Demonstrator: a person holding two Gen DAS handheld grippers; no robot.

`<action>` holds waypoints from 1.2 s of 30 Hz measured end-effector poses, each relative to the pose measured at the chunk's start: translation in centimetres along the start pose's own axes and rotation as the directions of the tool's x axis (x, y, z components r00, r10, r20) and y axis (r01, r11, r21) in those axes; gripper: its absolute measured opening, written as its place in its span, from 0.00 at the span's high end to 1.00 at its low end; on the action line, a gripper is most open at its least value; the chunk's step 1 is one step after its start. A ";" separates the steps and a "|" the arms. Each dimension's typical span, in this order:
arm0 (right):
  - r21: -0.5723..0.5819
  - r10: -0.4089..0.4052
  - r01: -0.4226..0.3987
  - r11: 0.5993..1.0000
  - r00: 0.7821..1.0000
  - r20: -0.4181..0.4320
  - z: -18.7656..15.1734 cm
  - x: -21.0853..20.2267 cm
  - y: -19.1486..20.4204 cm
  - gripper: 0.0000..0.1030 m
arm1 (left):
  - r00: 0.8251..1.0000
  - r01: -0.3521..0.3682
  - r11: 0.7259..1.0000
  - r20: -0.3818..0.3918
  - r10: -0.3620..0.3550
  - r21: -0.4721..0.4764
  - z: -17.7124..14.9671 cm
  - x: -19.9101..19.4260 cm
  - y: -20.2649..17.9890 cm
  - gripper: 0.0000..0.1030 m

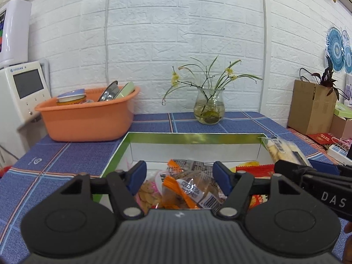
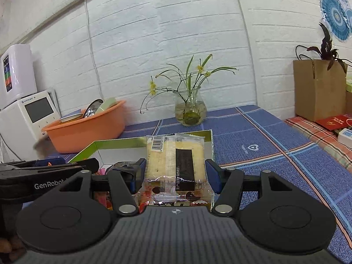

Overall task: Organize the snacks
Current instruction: 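Open both tools to release the pastry bag and sandwich into the box, then grasp the yellow printed snack bag with left tool while right tool grasps yellow candy pack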

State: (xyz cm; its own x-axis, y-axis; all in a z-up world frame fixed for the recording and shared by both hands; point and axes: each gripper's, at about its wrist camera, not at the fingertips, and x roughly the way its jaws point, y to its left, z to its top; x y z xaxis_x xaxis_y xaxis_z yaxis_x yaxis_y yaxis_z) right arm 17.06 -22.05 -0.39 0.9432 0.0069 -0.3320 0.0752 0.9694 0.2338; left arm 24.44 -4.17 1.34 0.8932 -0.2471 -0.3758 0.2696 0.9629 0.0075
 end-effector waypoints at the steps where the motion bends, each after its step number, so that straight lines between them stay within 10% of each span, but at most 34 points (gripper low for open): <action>1: -0.003 -0.004 0.004 1.000 1.000 -0.002 0.0 0.1 0.0 0.07 | 1.000 -0.002 1.000 0.003 0.002 0.001 0.0 -0.2 0.0 0.32; 13: 0.076 0.043 -0.040 0.996 0.998 -0.036 -0.1 -0.1 -0.7 0.02 | 0.997 -0.052 0.999 0.054 0.051 0.011 0.3 -3.3 0.8 0.12; 24: 0.062 0.216 -0.215 0.975 0.976 -0.002 -0.1 -8.9 -0.7 0.02 | 0.995 -0.095 0.995 0.032 0.094 0.032 -2.9 -9.8 1.8 0.08; 30: -0.084 0.314 -0.324 0.942 0.943 -0.111 -3.2 -15.3 -0.3 0.02 | 0.999 0.022 1.000 -0.029 -0.022 -0.015 -7.1 -16.6 3.1 0.01; 36: 0.150 0.367 -0.339 0.929 0.895 -0.252 -6.5 -17.4 -1.8 0.02 | 0.975 0.142 0.990 -0.168 -0.144 -0.028 -10.4 -20.2 2.1 0.01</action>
State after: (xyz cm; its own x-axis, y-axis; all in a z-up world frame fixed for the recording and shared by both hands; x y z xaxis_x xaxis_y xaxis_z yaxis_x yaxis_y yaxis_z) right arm -1.57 -22.32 -0.99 0.7908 0.4242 -0.4412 -0.2016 0.8612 0.4666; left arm 3.17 3.98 -0.70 0.7717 -0.3618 -0.5231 0.3830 0.9209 -0.0719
